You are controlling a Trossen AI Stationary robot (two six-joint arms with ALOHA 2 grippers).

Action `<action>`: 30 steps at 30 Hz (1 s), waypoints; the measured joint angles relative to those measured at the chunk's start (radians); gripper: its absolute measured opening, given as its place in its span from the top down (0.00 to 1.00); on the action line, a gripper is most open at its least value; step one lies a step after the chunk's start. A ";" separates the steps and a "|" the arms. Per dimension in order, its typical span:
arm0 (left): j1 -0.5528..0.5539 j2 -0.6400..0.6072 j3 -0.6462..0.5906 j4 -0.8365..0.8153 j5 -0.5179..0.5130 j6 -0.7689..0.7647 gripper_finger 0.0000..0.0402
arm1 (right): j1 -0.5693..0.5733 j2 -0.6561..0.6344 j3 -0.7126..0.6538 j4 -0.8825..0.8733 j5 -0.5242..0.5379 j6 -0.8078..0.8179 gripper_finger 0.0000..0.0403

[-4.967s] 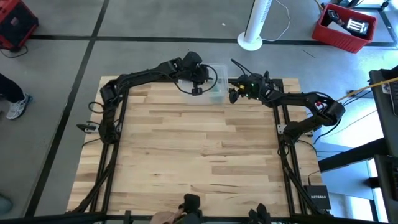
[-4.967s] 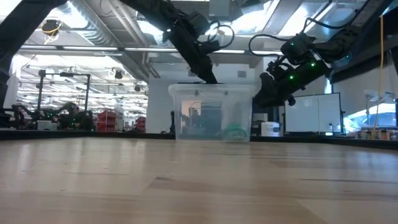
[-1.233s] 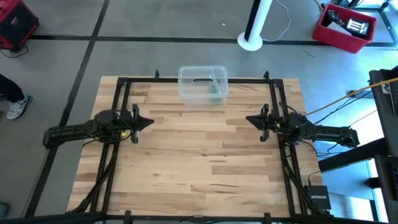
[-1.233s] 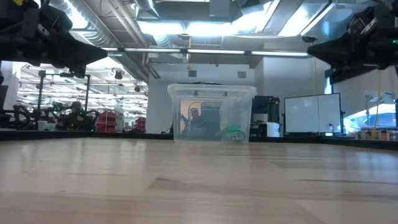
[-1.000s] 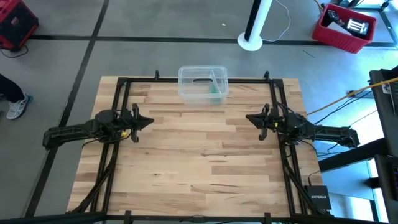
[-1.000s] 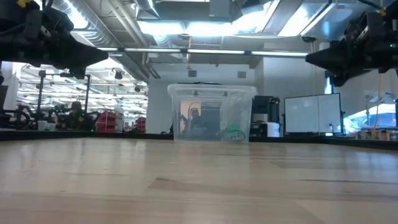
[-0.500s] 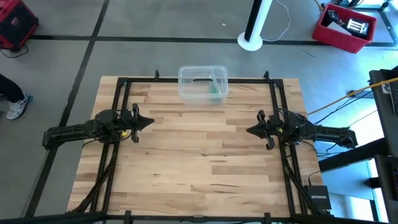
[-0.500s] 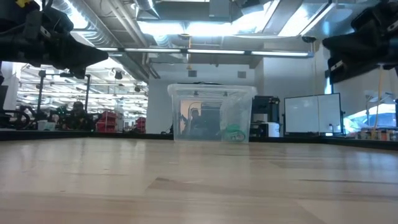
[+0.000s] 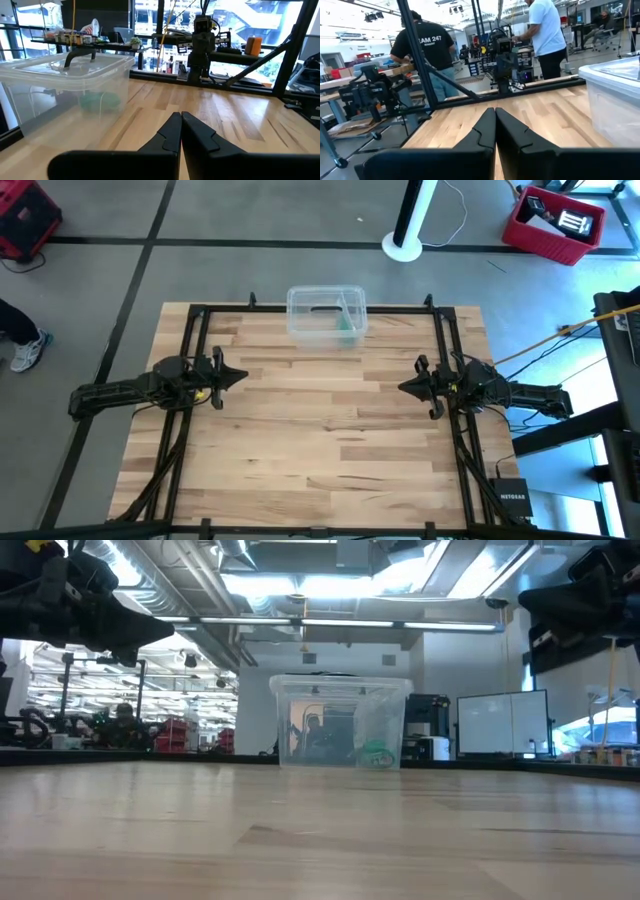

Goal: Roll bandage
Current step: Return to Home Position

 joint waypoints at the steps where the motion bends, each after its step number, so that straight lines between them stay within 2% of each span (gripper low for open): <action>1: 0.000 0.000 0.000 0.000 0.000 0.000 0.99 | 0.000 0.000 0.000 -0.001 0.003 0.003 0.97; 13: 0.000 0.000 0.000 0.000 0.000 0.000 0.99 | 0.000 0.000 0.000 -0.072 0.012 0.005 0.97; 18: 0.000 0.000 0.000 0.000 0.000 0.000 0.99 | 0.000 0.000 -0.007 -0.084 0.126 0.029 0.97; 20: 0.000 0.000 0.000 0.000 0.000 0.000 0.99 | 0.000 0.000 -0.007 -0.086 0.137 0.024 0.97; 26: 0.000 0.000 0.000 0.000 0.000 0.000 0.99 | 0.000 0.000 -0.008 -0.061 -0.032 -0.040 0.97; 30: 0.000 0.000 0.000 0.000 0.000 0.000 0.99 | 0.000 0.009 -0.008 -0.063 -0.017 0.020 0.97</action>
